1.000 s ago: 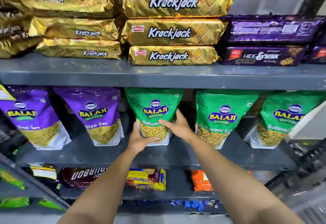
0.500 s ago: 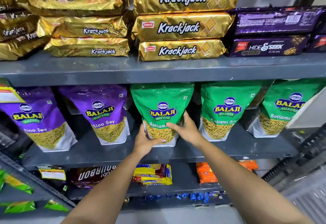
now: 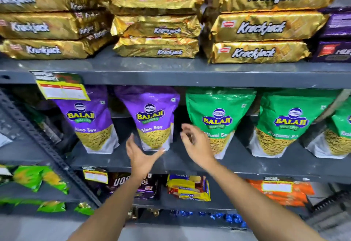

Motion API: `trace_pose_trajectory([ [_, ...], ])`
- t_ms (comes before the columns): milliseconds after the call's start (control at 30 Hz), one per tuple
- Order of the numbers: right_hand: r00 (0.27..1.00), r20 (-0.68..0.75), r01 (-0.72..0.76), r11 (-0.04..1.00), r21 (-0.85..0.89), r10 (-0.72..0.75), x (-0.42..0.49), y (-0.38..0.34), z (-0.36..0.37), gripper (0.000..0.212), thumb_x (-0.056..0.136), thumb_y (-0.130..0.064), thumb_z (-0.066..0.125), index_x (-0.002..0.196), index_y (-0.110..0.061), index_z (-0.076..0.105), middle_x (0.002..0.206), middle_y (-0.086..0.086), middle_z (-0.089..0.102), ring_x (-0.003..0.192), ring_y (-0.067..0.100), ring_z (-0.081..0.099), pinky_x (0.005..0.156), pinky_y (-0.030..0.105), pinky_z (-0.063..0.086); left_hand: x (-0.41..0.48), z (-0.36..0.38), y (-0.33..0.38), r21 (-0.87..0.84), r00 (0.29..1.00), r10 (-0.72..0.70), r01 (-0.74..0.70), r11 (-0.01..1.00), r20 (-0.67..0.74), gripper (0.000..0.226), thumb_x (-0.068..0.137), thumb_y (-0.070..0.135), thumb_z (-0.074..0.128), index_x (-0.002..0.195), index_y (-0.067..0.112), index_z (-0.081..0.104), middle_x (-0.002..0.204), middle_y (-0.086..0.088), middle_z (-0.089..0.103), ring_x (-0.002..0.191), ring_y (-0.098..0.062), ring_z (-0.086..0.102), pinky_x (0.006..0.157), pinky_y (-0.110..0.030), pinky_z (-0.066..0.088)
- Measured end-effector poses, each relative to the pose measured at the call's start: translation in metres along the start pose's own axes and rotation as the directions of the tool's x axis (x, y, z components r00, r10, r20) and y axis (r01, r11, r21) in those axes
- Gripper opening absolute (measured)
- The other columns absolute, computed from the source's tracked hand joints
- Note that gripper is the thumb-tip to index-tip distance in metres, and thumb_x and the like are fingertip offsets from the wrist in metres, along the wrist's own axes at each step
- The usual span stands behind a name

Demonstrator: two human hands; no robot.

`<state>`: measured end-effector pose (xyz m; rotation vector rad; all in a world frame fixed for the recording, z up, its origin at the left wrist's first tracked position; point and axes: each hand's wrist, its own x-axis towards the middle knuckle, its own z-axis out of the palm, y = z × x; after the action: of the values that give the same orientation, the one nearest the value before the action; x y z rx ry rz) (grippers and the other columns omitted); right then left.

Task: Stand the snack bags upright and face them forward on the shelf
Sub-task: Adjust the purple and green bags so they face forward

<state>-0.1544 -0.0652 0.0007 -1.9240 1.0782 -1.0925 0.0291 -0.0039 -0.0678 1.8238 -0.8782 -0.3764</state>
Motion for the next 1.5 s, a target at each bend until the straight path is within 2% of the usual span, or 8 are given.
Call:
trace_pose_trajectory([
  [167,0.984,-0.1,-0.116,0.961,0.249,0.145,0.076,-0.053,0.049,0.034,0.087,-0.028,0.06,0.119,-0.017,0.057,0.116,0.008,0.068,0.105,0.021,0.064,0.095,0.038,0.05,0.074,-0.019,0.002,-0.16,0.968,-0.046,0.087,0.983,0.246,0.147,0.044,0.007,0.095,0.152,0.014,-0.005,0.159,-0.011,0.022,0.145,-0.023,0.031,0.12,-0.041,0.027],
  [333,0.939,-0.251,-0.103,0.888,0.449,0.236,0.089,-0.054,0.066,0.02,0.091,-0.02,0.055,0.083,-0.004,0.062,0.094,0.03,0.068,0.08,0.021,0.056,0.078,0.052,0.05,0.089,-0.023,-0.006,-0.205,0.93,-0.015,0.097,0.974,0.367,0.083,0.044,-0.001,0.093,0.113,0.022,0.051,0.107,-0.004,0.069,0.095,-0.023,0.065,0.068,-0.014,0.055],
  [500,0.931,-0.248,-0.097,0.834,0.543,0.269,0.074,-0.057,0.067,0.02,0.091,-0.013,0.056,0.085,0.003,0.065,0.084,0.022,0.07,0.075,0.017,0.052,0.069,0.033,0.043,0.085,-0.036,-0.013,-0.134,0.907,-0.025,0.09,0.987,0.421,0.095,0.028,0.042,0.092,0.114,0.036,0.052,0.106,0.01,0.071,0.096,-0.01,0.067,0.083,-0.023,0.052],
  [800,0.937,-0.232,-0.085,0.815,0.573,0.261,0.06,-0.067,0.062,0.016,0.093,-0.011,0.054,0.091,0.0,0.066,0.085,0.008,0.068,0.078,0.013,0.057,0.069,0.025,0.046,0.076,-0.038,-0.019,-0.189,0.909,0.016,0.069,0.98,0.416,0.088,0.031,0.044,0.094,0.108,0.046,0.052,0.113,0.01,0.069,0.109,-0.016,0.066,0.095,-0.038,0.055],
  [1000,0.839,-0.45,-0.072,0.882,0.465,0.306,-0.002,-0.046,0.075,0.014,0.089,-0.016,0.062,0.098,-0.026,0.059,0.085,-0.007,0.066,0.073,-0.007,0.06,0.071,0.008,0.047,0.028,-0.055,-0.042,-0.073,0.972,0.145,-0.134,0.988,0.185,0.116,0.049,0.065,0.082,0.146,0.028,0.028,0.147,0.01,0.023,0.129,-0.023,0.047,0.107,-0.041,0.045],
  [1167,0.984,-0.111,-0.111,0.962,0.248,0.142,-0.02,-0.06,0.136,0.015,0.086,-0.023,0.053,0.092,-0.03,0.064,0.075,-0.005,0.067,0.067,0.009,0.06,0.067,0.029,0.051,0.04,-0.108,-0.074,0.08,0.946,0.076,-0.054,0.995,-0.314,0.113,0.051,0.067,0.077,0.141,0.017,0.031,0.142,-0.012,0.032,0.133,-0.035,0.035,0.109,-0.054,0.036],
  [1367,0.982,0.143,-0.143,0.977,0.159,0.121,0.055,-0.131,0.213,0.057,0.091,-0.025,0.055,0.142,-0.007,0.036,0.141,0.014,0.05,0.127,0.025,0.05,0.108,0.036,0.038,0.103,-0.149,-0.087,0.005,0.983,-0.135,0.137,0.991,-0.125,0.15,0.042,0.039,0.095,0.154,0.019,-0.004,0.161,-0.015,0.011,0.15,-0.03,0.013,0.12,-0.049,0.02],
  [1500,0.968,0.032,-0.245,0.912,0.329,0.248,0.087,-0.149,0.231,0.033,0.092,-0.024,0.055,0.119,-0.005,0.058,0.111,0.013,0.067,0.102,0.026,0.061,0.091,0.033,0.046,0.117,-0.149,-0.088,-0.035,0.979,-0.169,0.166,0.986,-0.111,0.143,0.041,0.042,0.094,0.152,0.028,0.006,0.154,-0.012,0.03,0.139,-0.032,0.039,0.111,-0.045,0.036],
])
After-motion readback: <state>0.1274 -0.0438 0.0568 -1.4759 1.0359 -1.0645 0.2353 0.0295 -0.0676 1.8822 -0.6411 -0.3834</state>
